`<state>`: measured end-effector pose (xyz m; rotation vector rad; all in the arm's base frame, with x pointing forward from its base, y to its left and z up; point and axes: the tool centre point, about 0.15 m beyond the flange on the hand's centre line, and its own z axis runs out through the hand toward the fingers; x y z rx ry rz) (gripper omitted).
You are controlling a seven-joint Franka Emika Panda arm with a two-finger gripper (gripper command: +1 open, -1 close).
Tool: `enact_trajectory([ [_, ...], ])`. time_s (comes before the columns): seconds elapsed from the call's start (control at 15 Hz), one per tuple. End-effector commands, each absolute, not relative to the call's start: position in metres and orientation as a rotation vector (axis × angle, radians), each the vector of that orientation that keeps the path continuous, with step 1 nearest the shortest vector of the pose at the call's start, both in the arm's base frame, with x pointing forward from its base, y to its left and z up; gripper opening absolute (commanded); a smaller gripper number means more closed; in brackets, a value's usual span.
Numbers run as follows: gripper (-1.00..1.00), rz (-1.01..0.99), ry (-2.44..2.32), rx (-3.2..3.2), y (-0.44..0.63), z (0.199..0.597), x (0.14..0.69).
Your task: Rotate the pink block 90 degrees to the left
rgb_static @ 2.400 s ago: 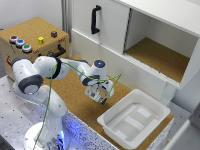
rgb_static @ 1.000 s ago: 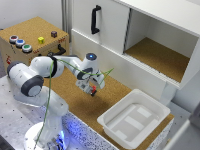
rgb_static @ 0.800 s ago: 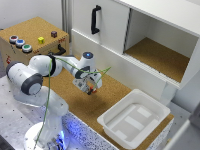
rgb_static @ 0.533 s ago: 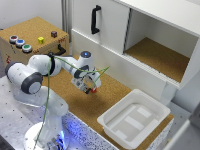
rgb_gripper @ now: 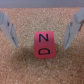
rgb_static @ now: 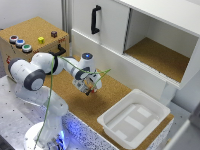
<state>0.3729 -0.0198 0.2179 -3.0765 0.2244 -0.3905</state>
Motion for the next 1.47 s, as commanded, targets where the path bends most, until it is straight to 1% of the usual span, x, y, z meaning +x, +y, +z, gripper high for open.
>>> enact_trajectory([
  [0.0,-1.00,-0.405,0.188,-3.075,-0.018,0.201,0.390],
  [0.27,-1.00,-0.423,0.170,-3.056,-0.011,0.220,0.388],
  [0.47,-1.00,-0.481,-0.089,-3.070,0.007,0.251,0.400],
  [0.6,-1.00,-0.454,-0.321,-3.087,0.017,0.265,0.402],
  [0.73,-1.00,-0.360,-0.549,-3.084,0.024,0.268,0.397],
  [0.8,-1.00,-0.356,-0.603,-3.091,0.024,0.270,0.395],
  [0.93,-1.00,-0.299,-0.858,-3.064,0.024,0.269,0.391],
  [1.13,-1.00,-0.295,-1.210,-2.960,0.018,0.270,0.388],
  [1.4,-1.00,-0.248,-1.500,-2.779,0.004,0.257,0.388],
])
